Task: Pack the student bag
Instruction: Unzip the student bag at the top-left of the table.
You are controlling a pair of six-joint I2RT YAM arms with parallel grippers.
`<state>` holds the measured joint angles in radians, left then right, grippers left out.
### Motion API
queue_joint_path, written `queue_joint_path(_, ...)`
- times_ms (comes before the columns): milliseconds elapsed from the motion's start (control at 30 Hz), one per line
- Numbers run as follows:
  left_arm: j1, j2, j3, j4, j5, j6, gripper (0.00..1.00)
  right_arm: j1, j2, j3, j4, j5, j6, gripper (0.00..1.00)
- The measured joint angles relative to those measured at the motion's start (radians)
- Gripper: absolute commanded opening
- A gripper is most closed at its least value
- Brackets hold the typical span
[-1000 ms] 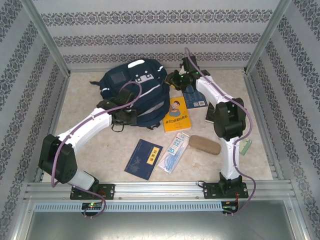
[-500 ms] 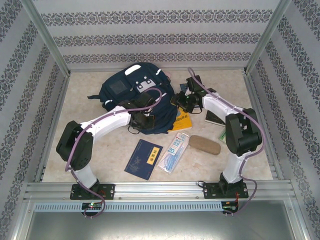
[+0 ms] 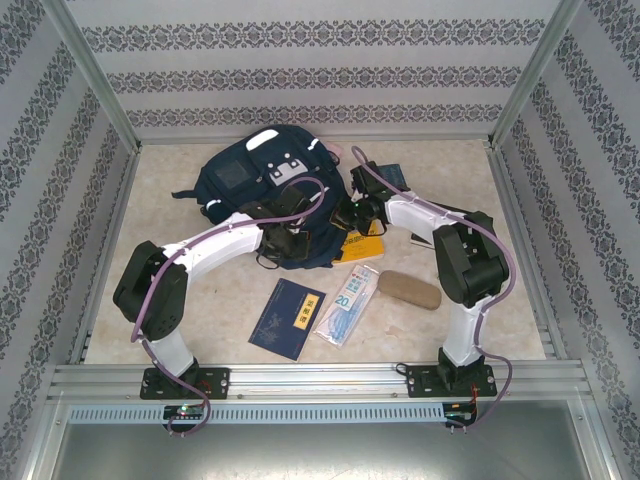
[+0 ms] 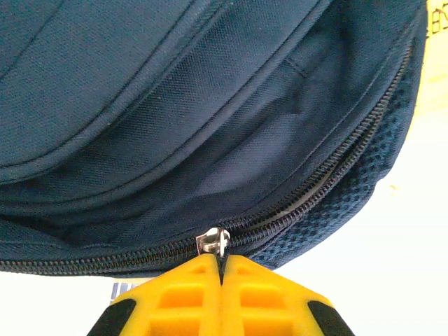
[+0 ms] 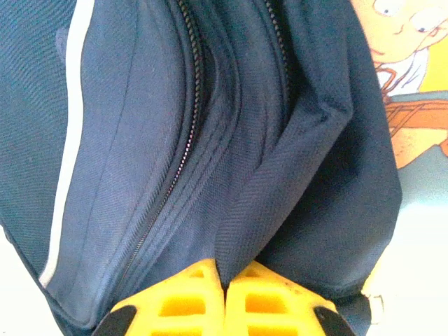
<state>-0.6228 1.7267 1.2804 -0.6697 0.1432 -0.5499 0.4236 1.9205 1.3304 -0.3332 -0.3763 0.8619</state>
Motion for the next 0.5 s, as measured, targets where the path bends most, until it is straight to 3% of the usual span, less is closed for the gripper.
queue_joint_path(233, 0.025, 0.000, 0.000, -0.080, -0.125, 0.001, 0.00, -0.016, -0.037, 0.009, -0.043, 0.024, -0.042, 0.00)
queue_joint_path(500, 0.232, 0.021, -0.005, -0.181, -0.278, 0.047, 0.00, -0.077, -0.112, 0.009, -0.061, 0.013, -0.104, 0.00)
